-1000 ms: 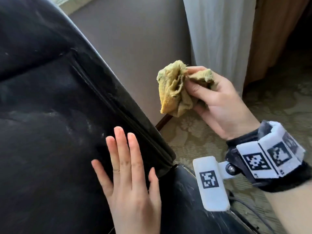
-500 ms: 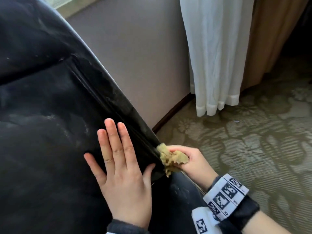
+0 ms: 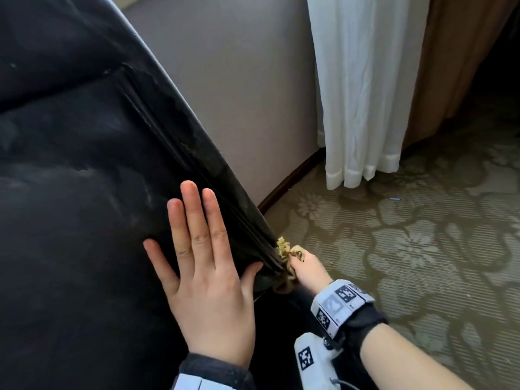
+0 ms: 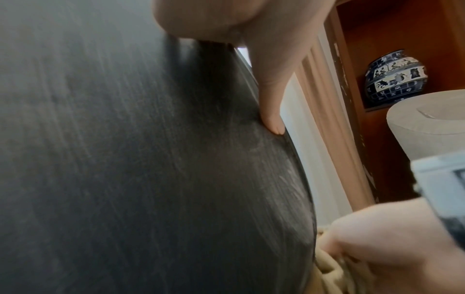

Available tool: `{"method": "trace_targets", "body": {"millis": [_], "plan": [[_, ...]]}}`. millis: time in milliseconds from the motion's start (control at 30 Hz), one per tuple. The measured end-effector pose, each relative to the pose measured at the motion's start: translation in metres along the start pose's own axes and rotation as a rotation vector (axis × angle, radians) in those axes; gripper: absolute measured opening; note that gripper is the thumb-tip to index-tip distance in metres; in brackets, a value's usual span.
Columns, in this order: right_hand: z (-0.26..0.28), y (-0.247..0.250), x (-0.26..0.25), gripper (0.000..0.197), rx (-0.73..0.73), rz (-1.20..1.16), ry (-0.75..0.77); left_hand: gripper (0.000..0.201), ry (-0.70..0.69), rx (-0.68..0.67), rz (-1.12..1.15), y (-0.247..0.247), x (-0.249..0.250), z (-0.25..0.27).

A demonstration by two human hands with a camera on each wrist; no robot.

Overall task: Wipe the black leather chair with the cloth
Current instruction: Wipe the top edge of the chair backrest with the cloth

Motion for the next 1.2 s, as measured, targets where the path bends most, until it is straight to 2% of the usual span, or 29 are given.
{"method": "trace_targets", "body": {"millis": [67, 100, 200, 300, 400, 500, 600, 667, 767, 867, 1033, 1133, 1200], "plan": [[-0.004, -0.009, 0.010, 0.020, -0.022, -0.137, -0.139, 0.129, -0.003, 0.001, 0.014, -0.002, -0.001, 0.000], [-0.004, -0.010, 0.012, 0.018, -0.025, -0.237, -0.160, 0.129, -0.001, 0.001, 0.018, -0.002, -0.001, 0.000], [0.003, -0.003, 0.002, 0.013, -0.018, -0.358, -0.099, 0.128, 0.012, 0.003, 0.022, -0.002, -0.002, -0.001], [0.022, 0.013, -0.027, 0.018, 0.038, -0.233, 0.053, 0.128, 0.028, -0.015, 0.037, -0.003, -0.001, -0.001], [0.055, 0.021, -0.084, 0.030, 0.055, -0.248, 0.275, 0.127, 0.031, -0.031, 0.031, -0.004, 0.000, -0.001], [0.094, 0.020, -0.150, 0.030, -0.053, -0.416, 0.520, 0.123, 0.023, -0.046, 0.032, -0.001, -0.001, 0.001], [0.125, 0.035, -0.199, 0.019, -0.160, -0.687, 0.678, 0.103, -0.037, -0.044, 0.052, 0.011, -0.004, 0.006], [0.125, 0.047, -0.212, 0.018, -0.093, -0.708, 0.745, 0.094, -0.089, -0.056, 0.099, 0.021, -0.008, 0.011], [0.108, 0.032, -0.201, 0.026, 0.083, -0.462, 0.683, 0.087, -0.143, -0.083, 0.135, 0.032, -0.015, 0.016], [0.106, 0.005, -0.173, 0.048, 0.112, -0.342, 0.608, 0.083, -0.138, -0.133, 0.170, 0.034, -0.022, 0.014], [0.113, 0.001, -0.163, 0.054, 0.143, -0.324, 0.559, 0.075, -0.126, -0.242, 0.256, 0.034, -0.030, 0.028], [0.134, 0.015, -0.179, 0.047, 0.172, -0.442, 0.654, 0.075, -0.101, -0.330, 0.461, 0.030, -0.038, 0.046], [0.157, 0.016, -0.196, 0.042, 0.070, -0.570, 0.728, 0.087, -0.006, -0.362, 0.689, 0.037, -0.042, 0.052]]}}
Point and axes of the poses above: each hand's wrist, its own z-axis away from the middle knuckle, its own y-axis out of the back of the hand, x = y × z, the point moved 4 cm from there along -z, towards the middle knuckle, and after that the axes turned 6 degrees about y, right-handed, at the moved point
